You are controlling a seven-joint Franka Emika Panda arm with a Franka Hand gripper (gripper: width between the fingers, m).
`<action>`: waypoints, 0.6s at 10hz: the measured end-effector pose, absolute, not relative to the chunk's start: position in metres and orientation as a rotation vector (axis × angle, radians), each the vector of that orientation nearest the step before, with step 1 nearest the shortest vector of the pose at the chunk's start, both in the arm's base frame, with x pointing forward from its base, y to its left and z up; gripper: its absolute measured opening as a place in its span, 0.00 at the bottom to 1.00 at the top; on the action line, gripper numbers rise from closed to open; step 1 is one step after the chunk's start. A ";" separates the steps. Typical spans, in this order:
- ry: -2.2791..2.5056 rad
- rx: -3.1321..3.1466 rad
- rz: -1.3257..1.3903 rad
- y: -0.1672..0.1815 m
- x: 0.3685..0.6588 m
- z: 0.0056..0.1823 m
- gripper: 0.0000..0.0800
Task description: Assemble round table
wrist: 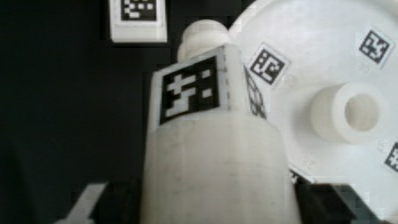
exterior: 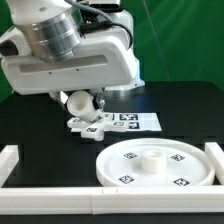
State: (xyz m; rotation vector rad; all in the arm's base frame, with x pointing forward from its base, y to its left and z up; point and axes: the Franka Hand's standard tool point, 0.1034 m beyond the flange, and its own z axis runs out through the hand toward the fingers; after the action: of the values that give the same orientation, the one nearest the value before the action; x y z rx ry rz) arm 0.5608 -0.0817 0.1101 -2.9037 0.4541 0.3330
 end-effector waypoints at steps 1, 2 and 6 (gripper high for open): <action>0.464 -2.937 0.222 -0.081 0.563 0.111 0.51; 0.448 -3.001 0.115 -0.062 0.569 0.123 0.51; 0.257 -3.090 -0.371 0.017 0.565 0.132 0.51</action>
Offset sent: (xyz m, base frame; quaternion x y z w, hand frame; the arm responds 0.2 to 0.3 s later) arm -0.0059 0.0575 0.0273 -0.1028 0.1597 -0.0632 0.9798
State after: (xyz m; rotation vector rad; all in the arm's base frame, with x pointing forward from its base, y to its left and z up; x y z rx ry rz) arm 0.5648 0.0167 0.1315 -3.0898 0.2567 -0.3712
